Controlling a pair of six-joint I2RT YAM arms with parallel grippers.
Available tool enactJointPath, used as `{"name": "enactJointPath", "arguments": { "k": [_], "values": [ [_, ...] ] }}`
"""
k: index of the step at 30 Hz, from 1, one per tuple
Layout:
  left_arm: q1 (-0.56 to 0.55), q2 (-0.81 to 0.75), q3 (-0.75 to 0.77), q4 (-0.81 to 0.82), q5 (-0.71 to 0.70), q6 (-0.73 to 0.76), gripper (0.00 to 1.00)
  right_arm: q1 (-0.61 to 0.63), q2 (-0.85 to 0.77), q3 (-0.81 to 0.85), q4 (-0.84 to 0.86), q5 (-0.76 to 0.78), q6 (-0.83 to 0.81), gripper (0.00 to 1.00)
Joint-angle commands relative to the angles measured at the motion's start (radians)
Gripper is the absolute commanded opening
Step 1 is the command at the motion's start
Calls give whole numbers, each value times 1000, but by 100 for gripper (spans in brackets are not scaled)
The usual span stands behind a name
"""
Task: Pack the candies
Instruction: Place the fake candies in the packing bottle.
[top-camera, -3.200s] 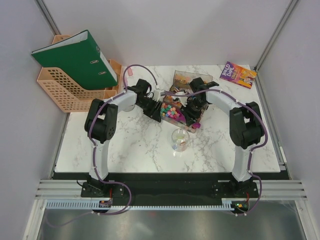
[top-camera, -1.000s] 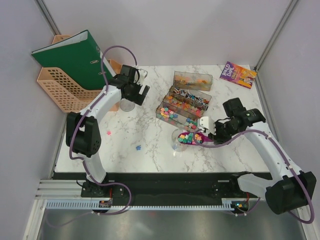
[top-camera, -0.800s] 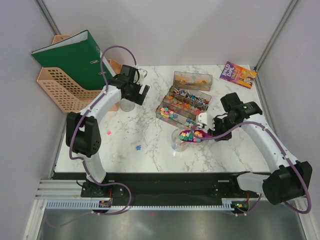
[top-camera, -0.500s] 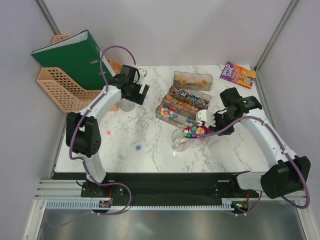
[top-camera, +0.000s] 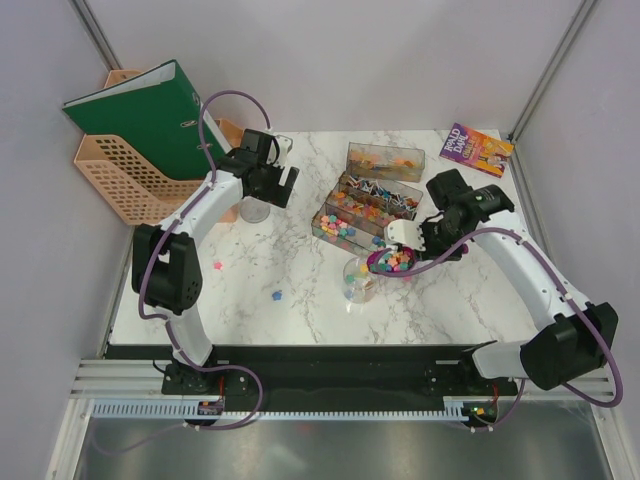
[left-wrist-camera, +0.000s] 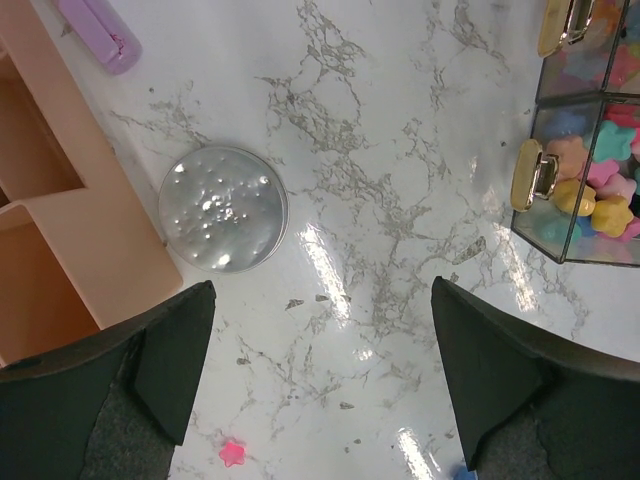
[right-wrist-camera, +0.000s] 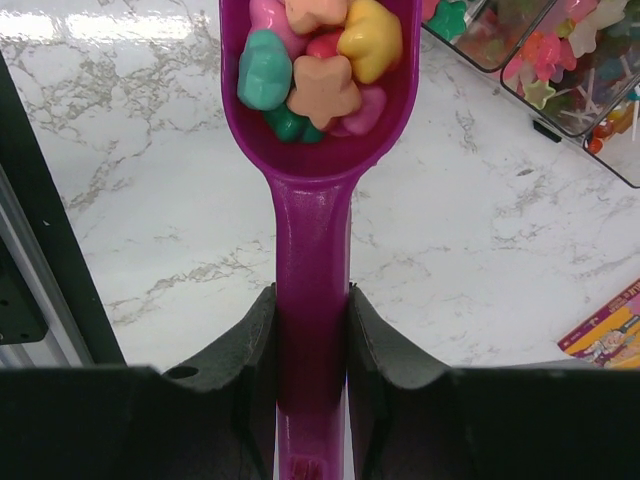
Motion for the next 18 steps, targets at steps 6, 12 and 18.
{"name": "enactJointPath", "arguments": {
  "k": [6,12,18],
  "values": [
    [0,-8,36,32,3,-39,95,36,11,48,-2,99,-2,0],
    [2,-8,46,33,3,-45,95,66,22,85,-11,169,9,0],
    [0,-9,69,32,15,-46,95,92,22,117,-49,238,-14,0]
  ]
}}
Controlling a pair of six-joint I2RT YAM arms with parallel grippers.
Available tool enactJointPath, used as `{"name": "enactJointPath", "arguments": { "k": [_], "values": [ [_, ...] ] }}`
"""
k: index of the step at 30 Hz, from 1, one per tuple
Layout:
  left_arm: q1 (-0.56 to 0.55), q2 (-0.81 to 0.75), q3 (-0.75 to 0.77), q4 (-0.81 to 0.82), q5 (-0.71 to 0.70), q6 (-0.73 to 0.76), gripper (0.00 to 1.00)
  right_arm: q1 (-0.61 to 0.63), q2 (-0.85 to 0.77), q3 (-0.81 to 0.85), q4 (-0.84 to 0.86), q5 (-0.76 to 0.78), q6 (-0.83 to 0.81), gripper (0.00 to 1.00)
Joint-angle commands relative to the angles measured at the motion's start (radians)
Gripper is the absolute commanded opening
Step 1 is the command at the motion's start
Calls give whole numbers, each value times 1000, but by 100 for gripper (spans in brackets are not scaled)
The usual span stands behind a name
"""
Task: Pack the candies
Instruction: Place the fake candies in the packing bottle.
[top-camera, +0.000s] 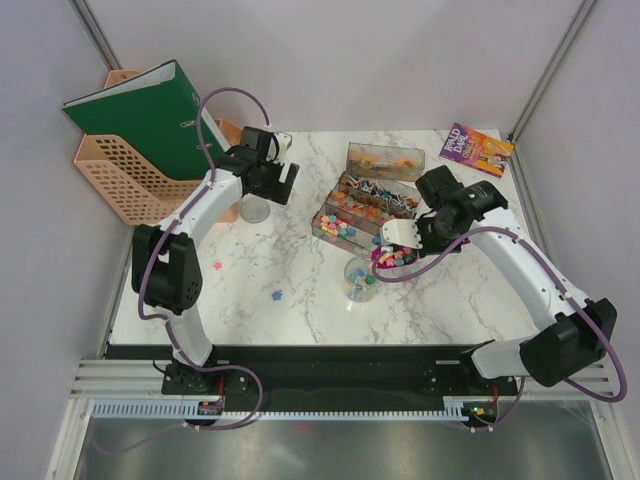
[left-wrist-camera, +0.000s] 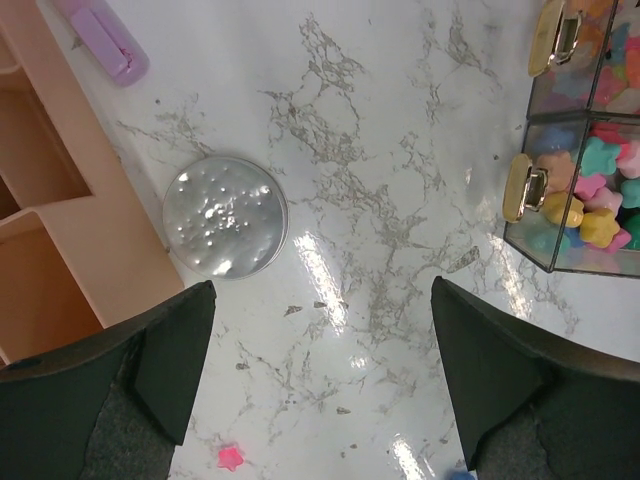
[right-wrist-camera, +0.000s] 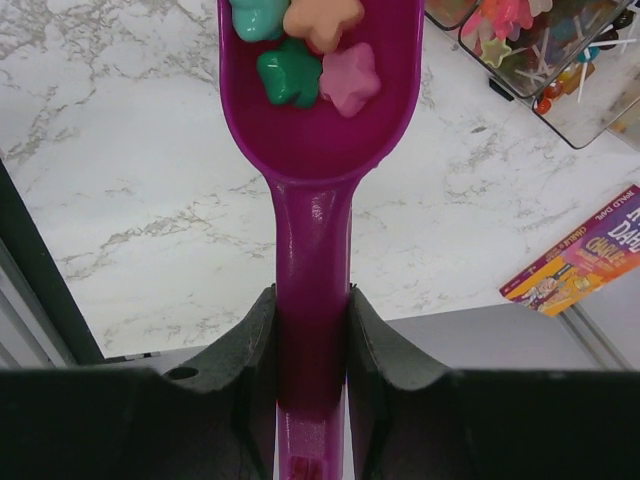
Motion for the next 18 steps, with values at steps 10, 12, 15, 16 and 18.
{"name": "enactJointPath", "arguments": {
  "k": [10,12,15,16,18],
  "values": [
    [2,-23,43,33,17,-45,95,64,7,104,-68,116,-9,0],
    [2,-28,35,36,17,-43,95,74,7,113,-70,122,-5,0],
    [2,-32,23,42,17,-46,95,100,14,122,-79,142,5,0],
    [0,-34,20,40,17,-48,95,112,14,125,-82,147,5,0],
    [2,-42,15,45,17,-46,95,124,14,128,-87,168,5,0]
  ]
}}
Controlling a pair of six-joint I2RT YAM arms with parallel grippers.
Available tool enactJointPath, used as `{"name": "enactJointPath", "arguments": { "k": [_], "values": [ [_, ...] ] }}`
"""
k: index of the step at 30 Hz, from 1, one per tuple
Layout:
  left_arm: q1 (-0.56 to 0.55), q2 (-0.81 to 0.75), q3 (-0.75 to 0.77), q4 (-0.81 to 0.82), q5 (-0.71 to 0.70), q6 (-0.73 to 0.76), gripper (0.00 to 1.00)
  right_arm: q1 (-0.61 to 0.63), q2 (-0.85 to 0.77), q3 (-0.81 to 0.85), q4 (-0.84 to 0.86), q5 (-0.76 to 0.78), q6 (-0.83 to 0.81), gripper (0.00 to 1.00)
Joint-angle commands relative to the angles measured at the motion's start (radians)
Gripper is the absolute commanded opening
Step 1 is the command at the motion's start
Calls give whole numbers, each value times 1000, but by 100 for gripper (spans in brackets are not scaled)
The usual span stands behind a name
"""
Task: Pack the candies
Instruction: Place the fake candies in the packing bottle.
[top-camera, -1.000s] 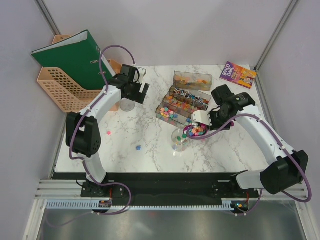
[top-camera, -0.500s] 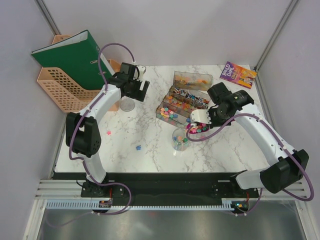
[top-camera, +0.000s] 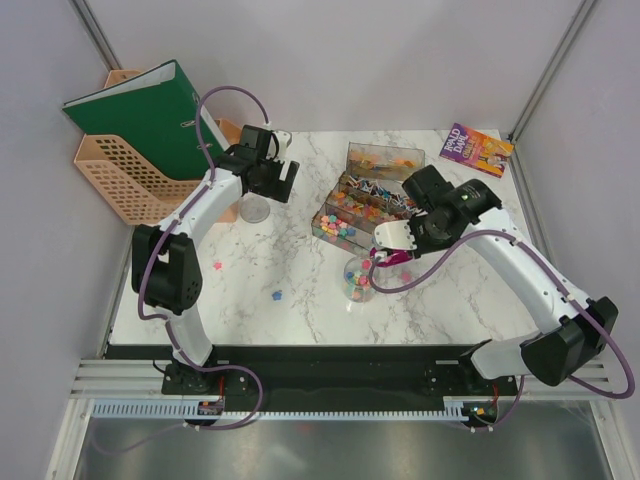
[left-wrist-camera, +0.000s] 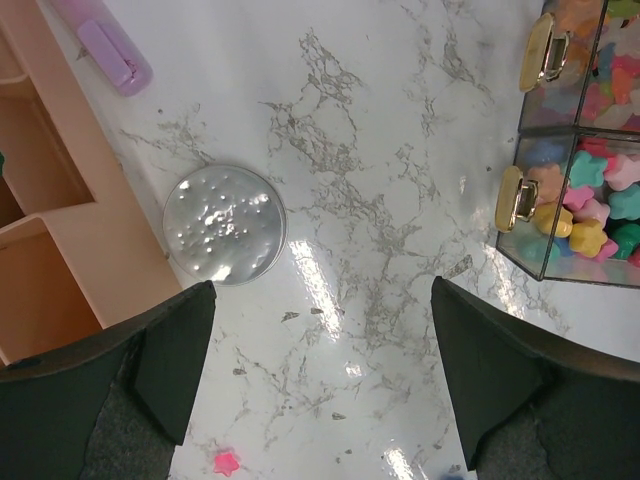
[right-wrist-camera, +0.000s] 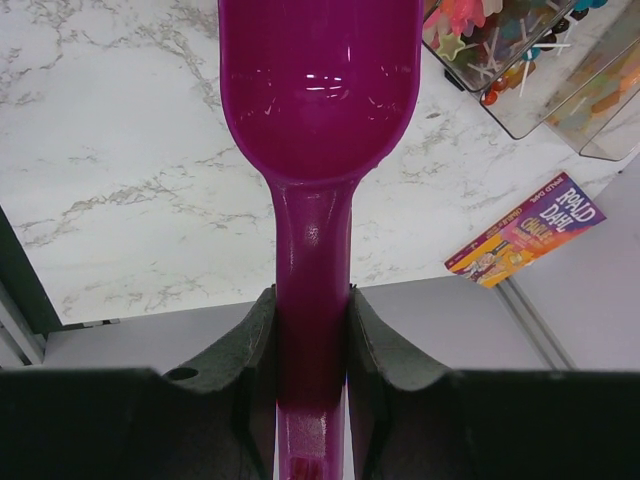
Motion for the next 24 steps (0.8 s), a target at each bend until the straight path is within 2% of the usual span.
{"name": "enactJointPath", "arguments": {
  "k": [1,8,11,14,15,16,17,18,21,24],
  "values": [
    [0,-41,-2,38,14,-32,95,35,6,45,-36,59,5,0],
    [2,-50,-4,36,73,-56,95,79,9,42,-41,110,7,0],
    [0,-63,-21,32,193,-73,95,73,9,61,5,51,77,0],
    [0,-63,-19,27,424,-110,88,53,11,101,91,-101,219,0],
    [2,-58,-13,24,575,-119,86,49,14,112,137,-138,255,0],
    [2,-53,-7,27,655,-128,85,49,26,115,157,-167,328,0],
    [0,-35,4,30,834,-149,85,46,32,126,178,-218,359,0],
    [2,-24,7,35,921,-163,100,41,41,130,195,-238,384,0],
    [-2,-7,-37,125,1082,-268,100,24,70,143,270,-287,470,0],
    [-5,-1,-73,162,1115,-295,99,9,107,160,303,-330,527,0]
  ]
}}
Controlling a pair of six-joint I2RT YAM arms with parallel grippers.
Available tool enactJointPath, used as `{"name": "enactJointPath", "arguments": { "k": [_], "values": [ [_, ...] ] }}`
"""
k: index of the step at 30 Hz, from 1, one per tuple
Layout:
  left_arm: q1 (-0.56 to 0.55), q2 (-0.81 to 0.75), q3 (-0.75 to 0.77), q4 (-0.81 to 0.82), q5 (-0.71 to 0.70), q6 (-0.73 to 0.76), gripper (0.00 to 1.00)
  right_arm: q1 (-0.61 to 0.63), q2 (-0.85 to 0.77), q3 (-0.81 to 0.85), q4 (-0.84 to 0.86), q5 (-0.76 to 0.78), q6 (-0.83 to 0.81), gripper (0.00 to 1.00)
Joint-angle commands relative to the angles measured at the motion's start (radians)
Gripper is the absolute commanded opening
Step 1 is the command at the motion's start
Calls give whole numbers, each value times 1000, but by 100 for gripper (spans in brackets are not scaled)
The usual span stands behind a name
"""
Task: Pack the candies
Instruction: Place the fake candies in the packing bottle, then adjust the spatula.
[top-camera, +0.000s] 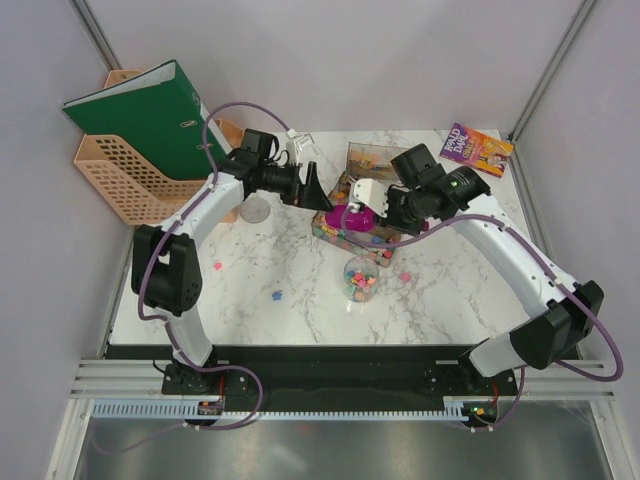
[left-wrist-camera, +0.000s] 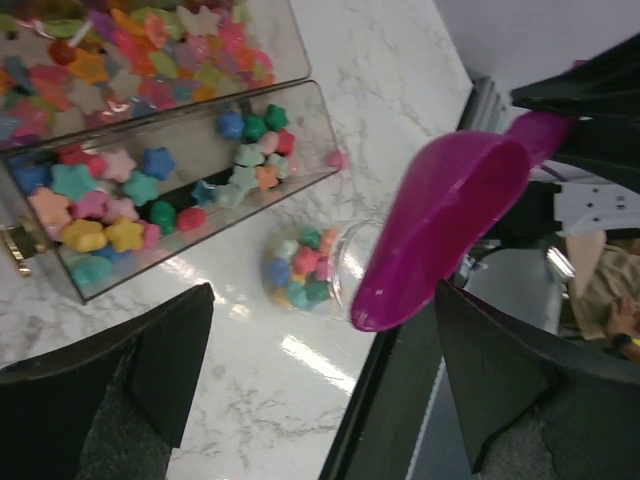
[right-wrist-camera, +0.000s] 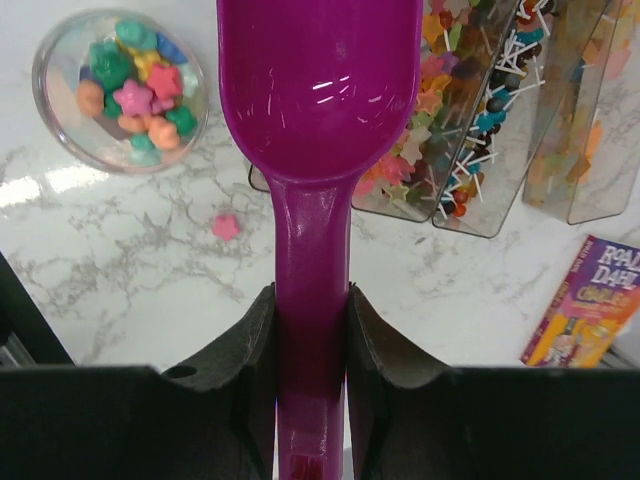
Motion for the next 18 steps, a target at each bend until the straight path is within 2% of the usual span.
{"name": "enactJointPath", "arguments": {
  "k": [1,4,5,7,11,18],
  "values": [
    [2,12,-33,81,228,-102,98,-24,34,48,106,-103,139,0],
    [1,10,-57,127,256,-134,89,-30,46,57,128,-119,161,0],
    [2,12,-63,135,264,-139,83,-30,48,59,131,-120,161,0],
    [-1,16,-65,150,277,-140,79,-33,49,59,134,-129,161,0],
    [-1,30,-63,187,297,-160,57,-31,51,54,136,-140,145,0],
    [1,42,-68,211,317,-183,51,-30,62,46,111,-138,131,0]
  ]
}}
